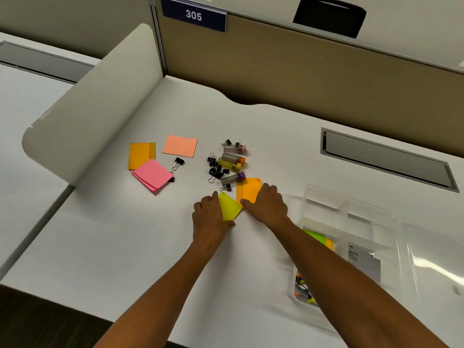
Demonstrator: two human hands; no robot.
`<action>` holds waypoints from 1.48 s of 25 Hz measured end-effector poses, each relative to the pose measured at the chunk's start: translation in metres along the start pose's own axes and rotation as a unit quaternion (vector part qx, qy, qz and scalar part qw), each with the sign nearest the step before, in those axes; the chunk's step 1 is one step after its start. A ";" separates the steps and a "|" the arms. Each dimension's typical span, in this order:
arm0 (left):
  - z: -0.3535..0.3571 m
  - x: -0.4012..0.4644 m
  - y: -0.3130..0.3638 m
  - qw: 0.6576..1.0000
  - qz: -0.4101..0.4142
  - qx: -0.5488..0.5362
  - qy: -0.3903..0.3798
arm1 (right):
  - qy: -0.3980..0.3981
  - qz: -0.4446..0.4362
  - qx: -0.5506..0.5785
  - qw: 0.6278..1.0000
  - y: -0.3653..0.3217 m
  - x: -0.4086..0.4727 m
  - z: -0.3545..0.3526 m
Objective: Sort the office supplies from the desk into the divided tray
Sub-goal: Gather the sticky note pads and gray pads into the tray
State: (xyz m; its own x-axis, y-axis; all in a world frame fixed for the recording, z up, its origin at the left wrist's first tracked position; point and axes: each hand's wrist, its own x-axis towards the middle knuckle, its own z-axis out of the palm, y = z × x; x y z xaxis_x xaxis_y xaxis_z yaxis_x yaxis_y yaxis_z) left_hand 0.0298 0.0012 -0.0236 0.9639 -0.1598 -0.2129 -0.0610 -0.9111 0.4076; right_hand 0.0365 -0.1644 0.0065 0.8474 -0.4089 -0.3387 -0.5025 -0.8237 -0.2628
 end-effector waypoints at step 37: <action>-0.014 -0.054 0.101 0.930 0.018 -0.366 0.017 | 0.055 0.008 0.269 0.962 0.166 -0.090 -0.096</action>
State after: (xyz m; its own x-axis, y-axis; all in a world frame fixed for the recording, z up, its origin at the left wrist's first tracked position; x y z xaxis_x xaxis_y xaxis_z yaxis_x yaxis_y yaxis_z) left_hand -0.0246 -0.0770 0.0419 0.9729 -0.1624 -0.1644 0.0872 -0.4009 0.9120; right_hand -0.1071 -0.3021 0.0801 0.8374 -0.4830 -0.2558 -0.5057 -0.5072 -0.6979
